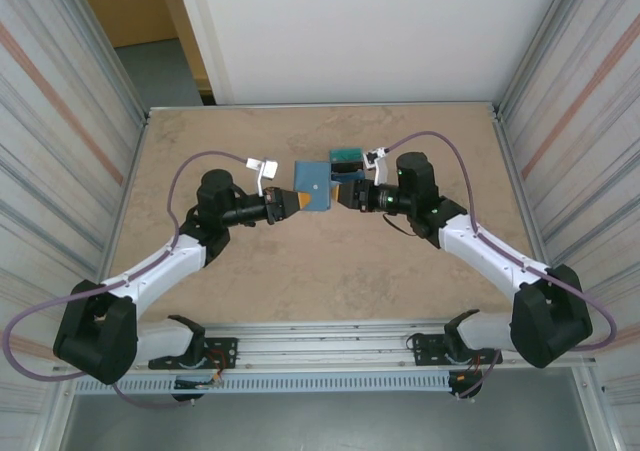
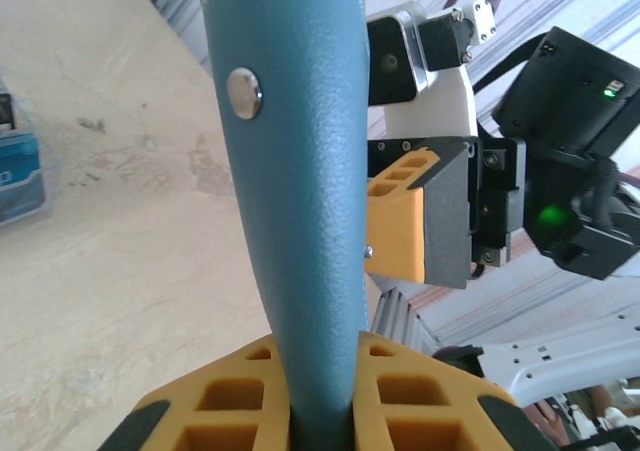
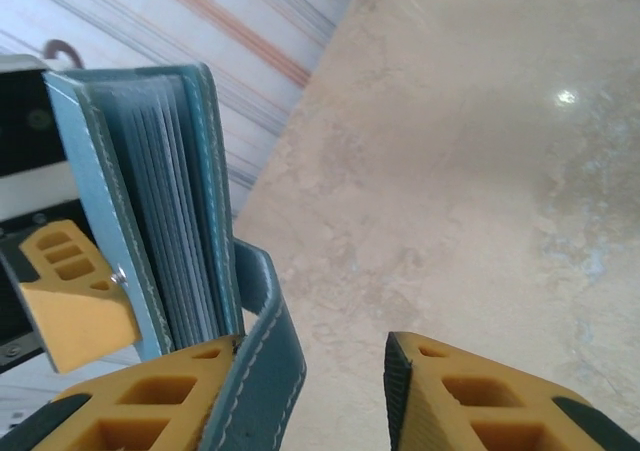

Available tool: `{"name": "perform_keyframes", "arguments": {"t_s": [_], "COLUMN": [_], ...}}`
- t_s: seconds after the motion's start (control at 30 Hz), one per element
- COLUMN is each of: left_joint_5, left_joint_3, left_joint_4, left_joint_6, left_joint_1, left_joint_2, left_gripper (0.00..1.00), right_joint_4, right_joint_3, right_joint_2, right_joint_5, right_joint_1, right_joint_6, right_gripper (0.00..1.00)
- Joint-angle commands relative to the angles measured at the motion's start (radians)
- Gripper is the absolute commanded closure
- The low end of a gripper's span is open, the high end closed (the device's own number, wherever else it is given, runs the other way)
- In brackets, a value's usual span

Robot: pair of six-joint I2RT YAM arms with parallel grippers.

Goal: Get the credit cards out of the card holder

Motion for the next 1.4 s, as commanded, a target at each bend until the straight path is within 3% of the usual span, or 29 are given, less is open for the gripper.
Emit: {"name": "perform_keyframes", "arguments": {"t_s": [0.0,0.6,1.37], "left_joint_5": [0.075,0.097,0.134], "left_joint_3": [0.001,-0.010,-0.008], "left_joint_4": [0.104,0.129,0.206], "left_joint_6": [-0.041,-0.066,-0.110], "left_joint_1": [0.005,0.006,-0.003], "left_joint_2": [-0.026,-0.031,-0.034], "left_gripper": [1.00,1.00,1.00], "right_joint_4": [0.090,0.183,0.207], "right_joint_3": [-0.019,-0.052,-0.056], "right_joint_2": [-0.038,-0.085,-0.037], "right_joint_5": [-0.082,-0.139,-0.132], "right_joint_1": [-0.005,-0.006,-0.006], "right_joint_6": [0.017,0.035,0.045], "right_gripper": [0.61,0.62,0.73]}}
